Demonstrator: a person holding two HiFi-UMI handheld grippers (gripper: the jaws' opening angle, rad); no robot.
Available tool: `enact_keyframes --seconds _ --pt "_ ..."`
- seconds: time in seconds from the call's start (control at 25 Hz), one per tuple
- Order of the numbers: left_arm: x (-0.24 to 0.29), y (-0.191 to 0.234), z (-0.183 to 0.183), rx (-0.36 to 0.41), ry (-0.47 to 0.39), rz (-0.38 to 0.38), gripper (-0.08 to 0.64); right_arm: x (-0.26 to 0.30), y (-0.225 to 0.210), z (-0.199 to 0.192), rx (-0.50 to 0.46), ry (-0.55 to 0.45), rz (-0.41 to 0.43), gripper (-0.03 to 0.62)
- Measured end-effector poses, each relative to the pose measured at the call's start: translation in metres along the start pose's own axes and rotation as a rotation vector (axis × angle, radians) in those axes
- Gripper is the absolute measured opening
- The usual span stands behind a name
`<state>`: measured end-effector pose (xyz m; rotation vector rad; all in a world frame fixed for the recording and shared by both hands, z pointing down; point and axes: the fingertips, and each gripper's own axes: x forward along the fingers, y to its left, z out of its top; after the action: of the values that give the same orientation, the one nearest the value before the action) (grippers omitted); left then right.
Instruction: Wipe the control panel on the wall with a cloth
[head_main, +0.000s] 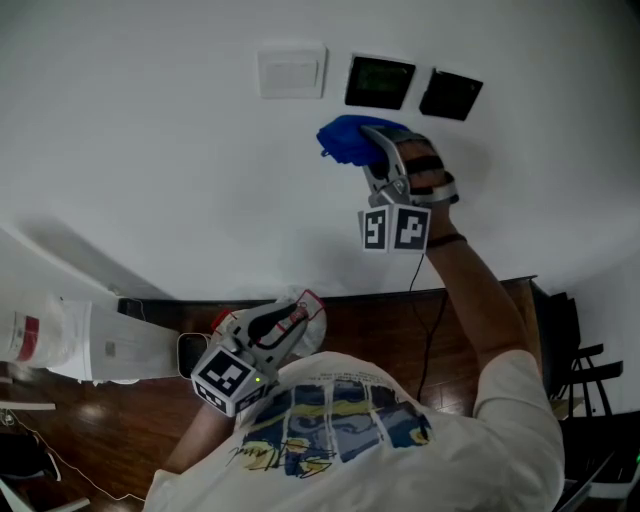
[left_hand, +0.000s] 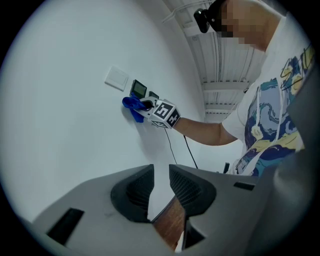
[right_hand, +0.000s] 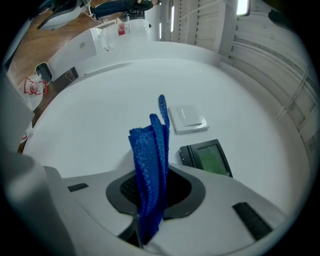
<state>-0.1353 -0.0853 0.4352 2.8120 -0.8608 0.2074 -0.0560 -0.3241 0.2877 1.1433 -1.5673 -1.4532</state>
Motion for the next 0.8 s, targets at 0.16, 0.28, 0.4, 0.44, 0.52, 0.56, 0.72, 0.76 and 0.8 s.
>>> enact_keyframes --seconds 0.16,0.28,0.4,0.44,0.52,0.56,0.72,0.76,0.8 --pt "0.002 0.0 -0.002 0.003 0.002 0.005 0.072 -0.001 -0.004 0.001 0.014 -0.016 -0.001 0.084" --pt "0.006 -0.002 0.002 -0.008 -0.003 0.012 0.072 -0.014 -0.016 0.003 0.026 -0.034 -0.015 0.085" --pt "0.008 -0.002 0.001 -0.007 -0.001 0.021 0.072 -0.036 -0.032 0.002 0.039 -0.052 -0.034 0.084" --pt "0.009 -0.001 0.002 -0.004 0.0 0.025 0.072 -0.043 -0.04 0.0 0.039 -0.056 -0.045 0.084" --pt "0.014 0.0 0.005 -0.002 -0.007 0.031 0.072 -0.054 -0.059 -0.008 0.032 -0.058 -0.077 0.084" --pt "0.018 0.0 0.007 -0.004 -0.015 0.036 0.072 -0.059 -0.071 -0.013 0.028 -0.057 -0.098 0.084" --pt "0.034 -0.002 0.015 0.009 -0.033 0.06 0.072 -0.069 -0.117 -0.043 0.013 -0.037 -0.186 0.084" --pt "0.039 -0.004 0.017 0.009 -0.037 0.06 0.072 -0.069 -0.127 -0.051 0.008 -0.029 -0.205 0.084" --pt "0.043 -0.007 0.018 0.007 -0.038 0.057 0.072 -0.068 -0.135 -0.059 0.004 -0.022 -0.22 0.084"
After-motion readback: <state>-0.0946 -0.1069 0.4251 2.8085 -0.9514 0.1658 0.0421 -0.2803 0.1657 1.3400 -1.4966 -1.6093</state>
